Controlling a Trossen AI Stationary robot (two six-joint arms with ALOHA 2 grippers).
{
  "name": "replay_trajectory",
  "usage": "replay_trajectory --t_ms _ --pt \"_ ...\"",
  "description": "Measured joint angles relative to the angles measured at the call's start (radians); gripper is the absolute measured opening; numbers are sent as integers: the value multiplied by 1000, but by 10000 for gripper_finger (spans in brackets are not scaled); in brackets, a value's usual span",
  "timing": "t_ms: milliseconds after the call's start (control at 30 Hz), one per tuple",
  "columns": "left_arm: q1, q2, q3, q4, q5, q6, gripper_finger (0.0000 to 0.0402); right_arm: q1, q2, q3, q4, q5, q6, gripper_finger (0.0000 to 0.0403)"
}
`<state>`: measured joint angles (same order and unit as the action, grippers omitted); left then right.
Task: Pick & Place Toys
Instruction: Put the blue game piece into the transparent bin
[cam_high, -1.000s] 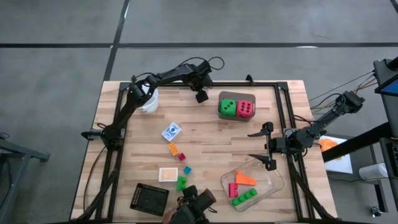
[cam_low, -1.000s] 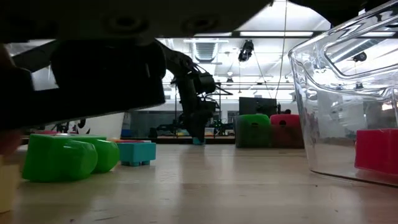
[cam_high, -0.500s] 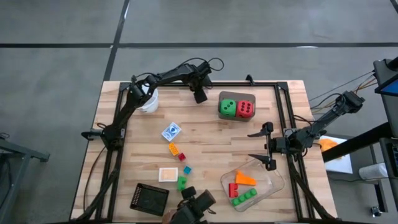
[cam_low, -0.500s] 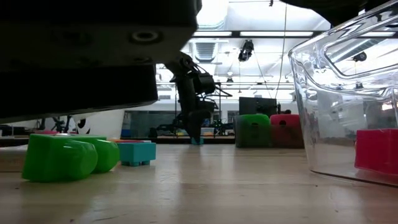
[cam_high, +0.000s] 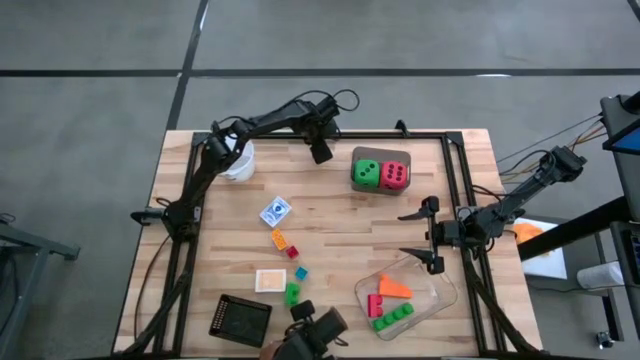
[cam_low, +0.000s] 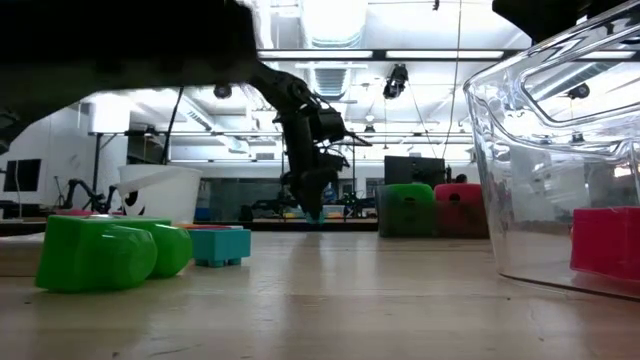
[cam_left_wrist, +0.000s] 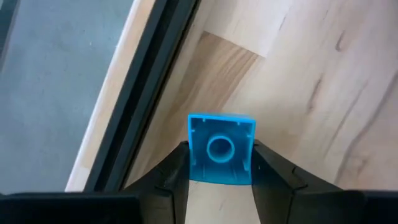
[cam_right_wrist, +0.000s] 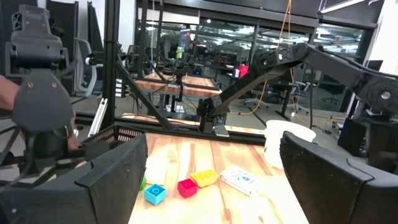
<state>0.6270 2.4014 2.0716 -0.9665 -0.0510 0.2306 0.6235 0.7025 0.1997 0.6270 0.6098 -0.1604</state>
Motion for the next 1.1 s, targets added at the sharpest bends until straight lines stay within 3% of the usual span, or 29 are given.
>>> replay_trajectory --t_ms 567,733,867,1100 --pt "-56 -45 0 108 173 -11 127 0 4 -4 0 0 8 356" --pt "-69 -92 -39 235 331 -31 127 0 13 -7 2 0 7 356" --pt "-85 -174 -172 455 424 -79 127 0 27 -9 44 -11 0 356" --pt "-151 -444 -587 909 426 -169 127 0 72 -10 159 -126 -46 356"
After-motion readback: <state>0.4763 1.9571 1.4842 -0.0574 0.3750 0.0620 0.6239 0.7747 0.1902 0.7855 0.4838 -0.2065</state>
